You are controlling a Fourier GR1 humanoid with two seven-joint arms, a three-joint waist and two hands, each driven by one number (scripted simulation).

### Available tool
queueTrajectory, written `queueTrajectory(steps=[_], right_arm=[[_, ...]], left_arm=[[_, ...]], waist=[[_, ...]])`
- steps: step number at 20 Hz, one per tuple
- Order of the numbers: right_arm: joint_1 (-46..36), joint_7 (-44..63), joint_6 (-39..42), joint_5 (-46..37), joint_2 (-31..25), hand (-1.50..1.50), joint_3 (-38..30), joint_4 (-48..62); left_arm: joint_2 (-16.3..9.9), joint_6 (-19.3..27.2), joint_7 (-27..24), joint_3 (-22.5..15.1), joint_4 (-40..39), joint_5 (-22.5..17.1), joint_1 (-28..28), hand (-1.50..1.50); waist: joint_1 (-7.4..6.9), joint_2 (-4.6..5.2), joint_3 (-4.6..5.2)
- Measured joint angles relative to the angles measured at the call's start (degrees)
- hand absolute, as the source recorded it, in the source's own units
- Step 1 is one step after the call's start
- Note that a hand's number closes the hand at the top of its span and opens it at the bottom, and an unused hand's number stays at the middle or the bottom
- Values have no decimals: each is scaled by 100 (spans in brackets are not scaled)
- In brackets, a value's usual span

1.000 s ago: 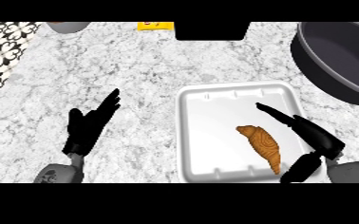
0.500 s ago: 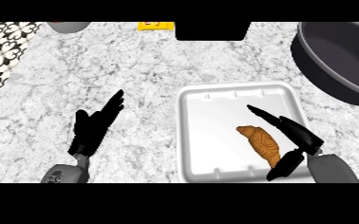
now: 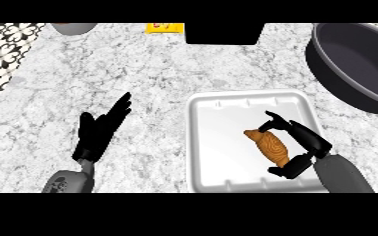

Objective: Pick the croissant from the tray and place it in the pot

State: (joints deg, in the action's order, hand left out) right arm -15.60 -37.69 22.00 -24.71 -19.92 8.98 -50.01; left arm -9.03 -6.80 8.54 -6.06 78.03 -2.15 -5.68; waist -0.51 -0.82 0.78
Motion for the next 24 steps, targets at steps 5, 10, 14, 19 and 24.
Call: queueTrajectory(steps=[5, 10, 14, 19, 24], right_arm=[[-43, -486, -152, 120, 83, 150, -106, 409], [90, -913, -301, 682, -184, 150, -675, 667], [360, -834, -349, 1653, -918, 150, -1919, 1166], [525, -818, -289, 2483, -1912, 150, -3115, 2002], [498, -980, -405, 2656, -2615, 150, -3601, 2823]], left_arm=[[-6, -58, -36, 4, 120, -9, 141, 0], [-5, -48, -85, 90, 23, -16, 118, 0], [-40, 17, -83, 205, 49, -55, 199, 0], [-68, -48, -118, 186, 77, -58, 219, 0], [-105, -152, 13, 144, 187, -76, 113, 0]], waist=[[-33, -24, 21], [47, 5, -26], [321, 77, -92], [225, 131, -121], [30, 141, -127]])
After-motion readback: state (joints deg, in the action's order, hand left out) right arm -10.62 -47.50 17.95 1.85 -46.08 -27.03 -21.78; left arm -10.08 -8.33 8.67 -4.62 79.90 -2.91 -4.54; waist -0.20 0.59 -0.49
